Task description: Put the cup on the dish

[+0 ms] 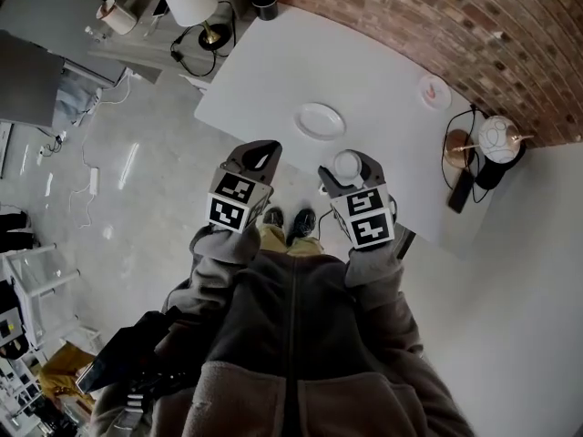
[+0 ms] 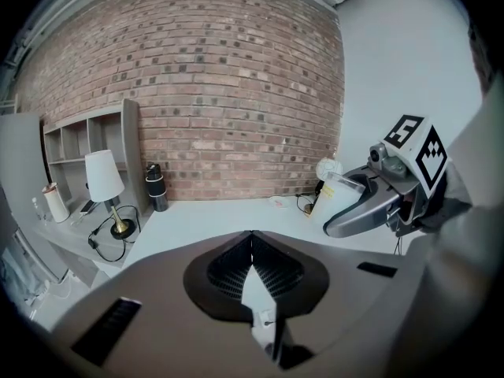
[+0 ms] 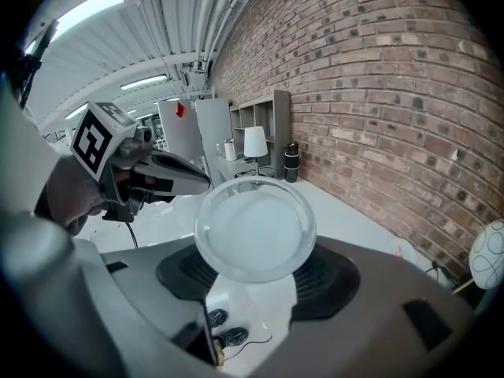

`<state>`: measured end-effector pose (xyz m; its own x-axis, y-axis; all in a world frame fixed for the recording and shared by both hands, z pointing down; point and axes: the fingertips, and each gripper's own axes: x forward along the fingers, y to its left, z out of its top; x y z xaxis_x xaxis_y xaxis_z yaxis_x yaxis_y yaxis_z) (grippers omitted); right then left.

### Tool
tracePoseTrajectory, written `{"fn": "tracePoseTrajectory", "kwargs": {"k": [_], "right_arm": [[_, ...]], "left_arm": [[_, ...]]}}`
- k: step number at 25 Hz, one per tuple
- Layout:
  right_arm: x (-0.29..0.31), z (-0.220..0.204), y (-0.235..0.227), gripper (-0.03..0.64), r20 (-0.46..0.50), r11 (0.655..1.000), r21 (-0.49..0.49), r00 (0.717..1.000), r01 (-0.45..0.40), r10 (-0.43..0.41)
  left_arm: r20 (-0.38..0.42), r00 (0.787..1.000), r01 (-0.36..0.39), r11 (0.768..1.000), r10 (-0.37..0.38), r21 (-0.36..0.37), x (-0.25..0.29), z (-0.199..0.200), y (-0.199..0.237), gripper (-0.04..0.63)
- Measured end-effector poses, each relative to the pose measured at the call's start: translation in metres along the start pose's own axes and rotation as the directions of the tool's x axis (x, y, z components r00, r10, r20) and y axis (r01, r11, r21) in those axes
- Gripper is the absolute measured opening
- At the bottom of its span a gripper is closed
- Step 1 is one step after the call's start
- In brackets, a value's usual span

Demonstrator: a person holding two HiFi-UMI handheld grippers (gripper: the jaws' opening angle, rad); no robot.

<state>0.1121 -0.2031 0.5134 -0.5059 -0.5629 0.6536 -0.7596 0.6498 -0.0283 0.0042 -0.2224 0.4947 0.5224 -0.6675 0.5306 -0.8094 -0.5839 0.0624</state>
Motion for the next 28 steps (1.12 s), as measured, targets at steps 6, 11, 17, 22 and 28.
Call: {"fn": "tracePoseTrajectory", "kwargs": {"k": [6, 11, 17, 22, 28], "right_arm": [[0.035, -0.002, -0.008, 0.256, -0.026, 0.999, -0.012, 0.999, 0.036, -0.036], [0.067, -0.009, -0.019, 0.256, -0.011, 0.998, -0.007, 0.998, 0.065, -0.065], [0.109, -0.028, -0.022, 0.256, -0.037, 0.998, -0.015, 0.998, 0.057, -0.058], [0.144, -0.041, -0.036, 0.256, -0.041, 0.997, -0.012, 0.996, 0.079, -0.079], [0.189, -0.067, -0.046, 0.256, -0.078, 0.997, -0.005, 0.994, 0.075, -0.075]], "left_arm": [[-0.041, 0.999, 0.016, 0.999, -0.018, -0.031, 0.022, -0.025, 0.019, 0.006], [-0.071, 0.997, 0.021, 0.999, -0.024, -0.037, 0.044, -0.045, 0.034, 0.006], [-0.108, 0.993, 0.037, 0.997, -0.044, -0.073, 0.062, -0.075, 0.045, 0.006], [-0.132, 0.989, 0.048, 0.994, -0.061, -0.1, 0.078, -0.096, 0.051, 0.006], [-0.17, 0.982, 0.061, 0.989, -0.084, -0.136, 0.094, -0.128, 0.054, 0.006]]}}
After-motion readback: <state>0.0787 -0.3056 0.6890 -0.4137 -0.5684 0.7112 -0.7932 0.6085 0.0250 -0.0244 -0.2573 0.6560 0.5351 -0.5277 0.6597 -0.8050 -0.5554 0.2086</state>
